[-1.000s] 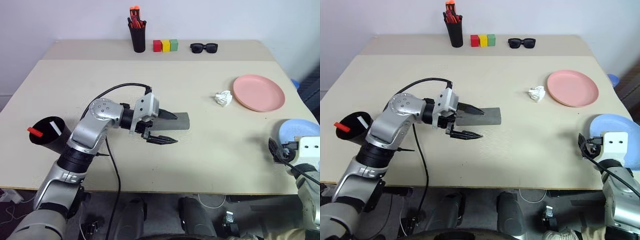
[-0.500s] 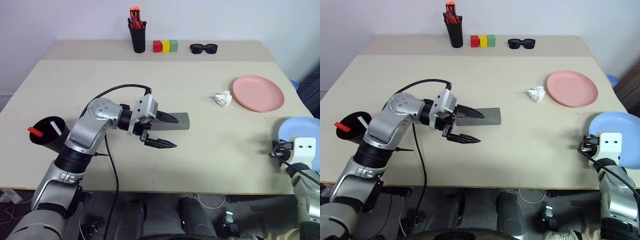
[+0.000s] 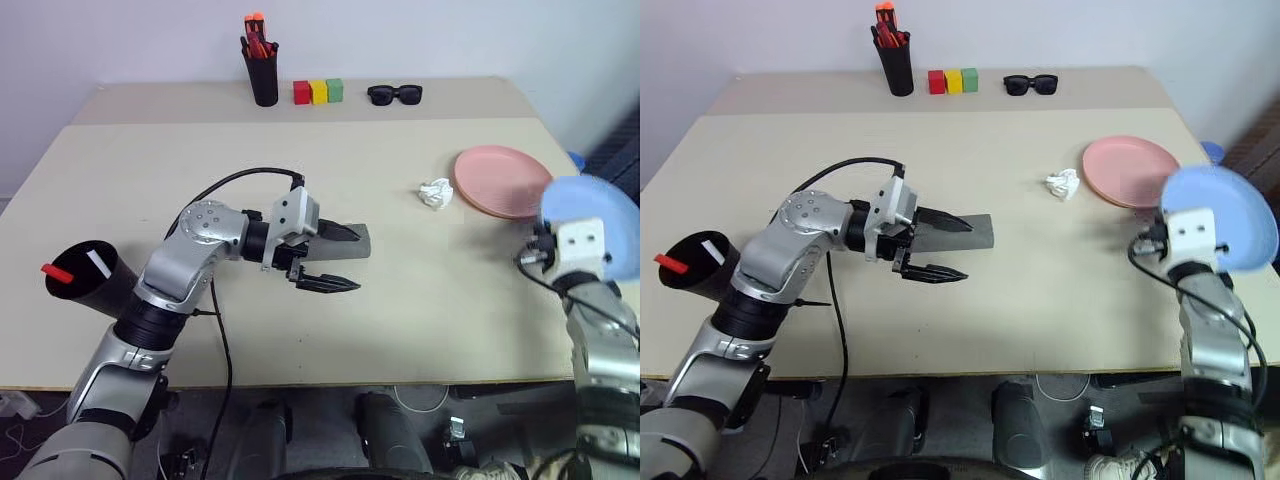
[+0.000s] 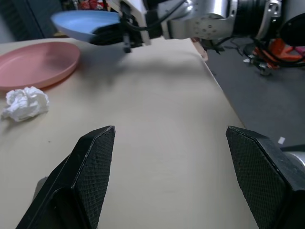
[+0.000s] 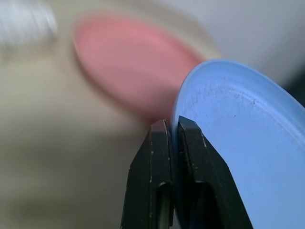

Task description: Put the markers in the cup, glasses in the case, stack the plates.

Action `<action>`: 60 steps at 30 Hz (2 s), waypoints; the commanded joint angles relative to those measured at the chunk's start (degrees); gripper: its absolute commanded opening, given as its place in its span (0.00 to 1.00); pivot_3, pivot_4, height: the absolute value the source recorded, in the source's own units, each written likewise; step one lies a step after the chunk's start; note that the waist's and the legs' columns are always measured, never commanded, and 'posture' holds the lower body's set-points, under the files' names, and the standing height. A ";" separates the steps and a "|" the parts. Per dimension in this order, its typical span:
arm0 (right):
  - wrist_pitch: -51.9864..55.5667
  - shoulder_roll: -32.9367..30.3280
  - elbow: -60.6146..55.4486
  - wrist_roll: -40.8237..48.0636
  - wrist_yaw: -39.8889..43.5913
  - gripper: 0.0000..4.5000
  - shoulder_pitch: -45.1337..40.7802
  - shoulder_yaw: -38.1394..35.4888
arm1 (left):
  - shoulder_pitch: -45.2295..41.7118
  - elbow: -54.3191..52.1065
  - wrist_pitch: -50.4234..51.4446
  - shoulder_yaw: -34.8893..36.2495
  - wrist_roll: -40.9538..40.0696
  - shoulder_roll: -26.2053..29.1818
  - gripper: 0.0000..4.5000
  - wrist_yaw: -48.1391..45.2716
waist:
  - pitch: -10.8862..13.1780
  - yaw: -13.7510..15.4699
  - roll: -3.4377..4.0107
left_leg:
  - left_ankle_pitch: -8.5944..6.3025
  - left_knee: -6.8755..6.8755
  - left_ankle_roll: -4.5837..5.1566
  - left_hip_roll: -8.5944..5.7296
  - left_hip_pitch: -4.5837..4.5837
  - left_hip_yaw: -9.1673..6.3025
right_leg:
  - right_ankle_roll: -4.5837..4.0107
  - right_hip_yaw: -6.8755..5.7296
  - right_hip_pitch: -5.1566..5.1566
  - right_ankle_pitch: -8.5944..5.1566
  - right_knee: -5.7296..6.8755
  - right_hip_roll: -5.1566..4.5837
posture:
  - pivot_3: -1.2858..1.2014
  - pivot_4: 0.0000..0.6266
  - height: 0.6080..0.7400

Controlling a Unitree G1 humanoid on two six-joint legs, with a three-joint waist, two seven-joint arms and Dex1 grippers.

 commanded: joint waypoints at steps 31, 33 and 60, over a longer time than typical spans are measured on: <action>-11.89 6.07 25.89 3.37 18.67 0.86 -23.60 11.17 | 3.14 -6.05 5.41 4.42 -1.43 -1.03 0.85 13.86 | 0.05 -0.20 0.03 | 0.00 0.01 0.00 -0.01 -0.04 -0.03 | 0.02 0.00 -0.04 0.02 0.01 0.00 | 0.52 0.24 1.00; -10.98 7.20 26.26 2.35 18.50 0.86 -23.04 12.23 | 3.88 -7.36 7.12 4.99 -2.32 -0.92 0.85 14.76 | 0.05 -0.14 0.04 | 0.00 0.03 0.00 -0.01 -0.04 -0.03 | 0.02 0.00 -0.04 0.02 0.03 0.00 | 0.52 0.24 1.00; -21.87 9.34 43.63 -9.88 -2.01 0.86 -30.22 16.68 | 9.22 -16.31 17.37 8.89 -6.33 -1.90 0.85 28.27 | 0.06 -0.15 0.06 | 0.01 0.00 -0.02 -0.01 -0.04 -0.03 | 0.01 0.00 -0.08 0.02 0.03 0.00 | 0.52 0.24 1.00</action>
